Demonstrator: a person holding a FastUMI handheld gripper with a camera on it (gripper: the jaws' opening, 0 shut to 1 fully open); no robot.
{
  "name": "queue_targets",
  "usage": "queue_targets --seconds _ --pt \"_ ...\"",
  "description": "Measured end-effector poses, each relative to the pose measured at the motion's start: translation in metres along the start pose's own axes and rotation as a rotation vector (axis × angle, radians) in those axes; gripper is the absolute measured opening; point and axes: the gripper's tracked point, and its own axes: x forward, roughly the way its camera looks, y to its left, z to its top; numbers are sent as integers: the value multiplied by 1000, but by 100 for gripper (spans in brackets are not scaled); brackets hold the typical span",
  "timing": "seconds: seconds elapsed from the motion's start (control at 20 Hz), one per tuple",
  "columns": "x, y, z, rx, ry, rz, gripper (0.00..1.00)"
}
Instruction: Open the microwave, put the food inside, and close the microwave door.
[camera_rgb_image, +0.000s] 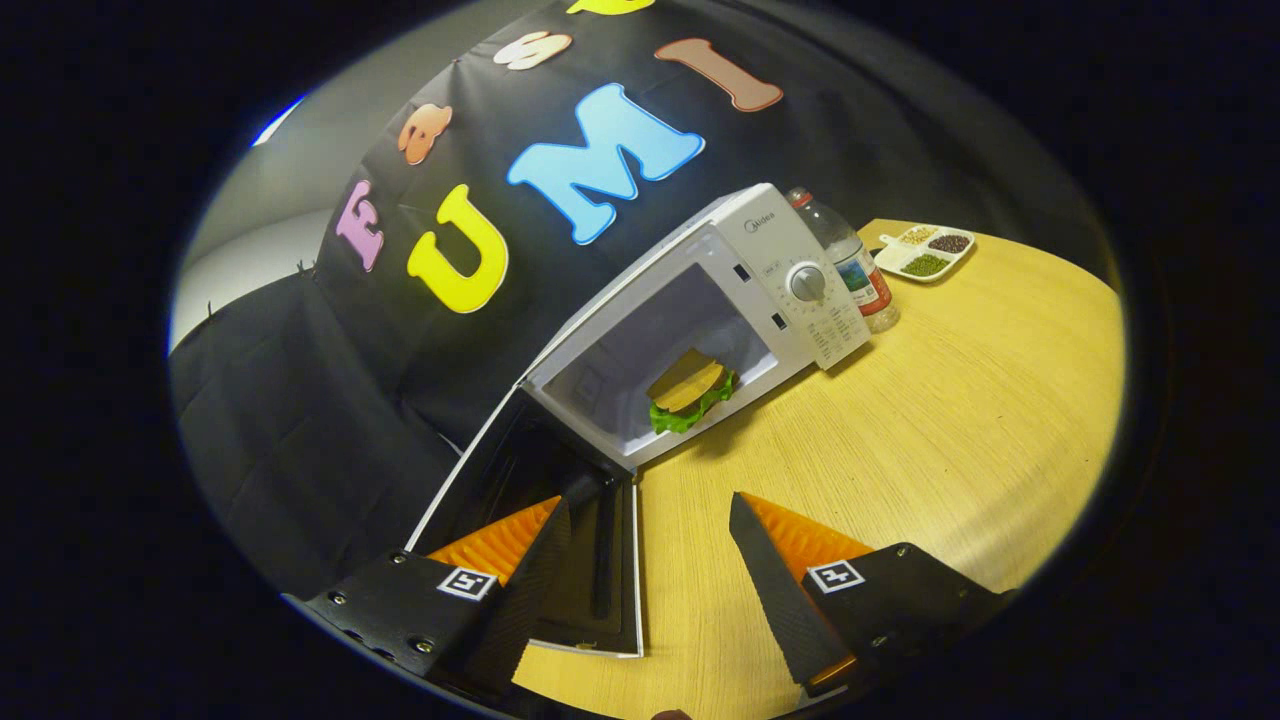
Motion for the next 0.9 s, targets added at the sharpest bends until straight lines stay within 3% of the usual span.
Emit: queue_targets --seconds 0.4,0.9 --pt "-51 83 -21 -245 -37 153 97" --pt "-63 223 -62 -525 -102 433 97"
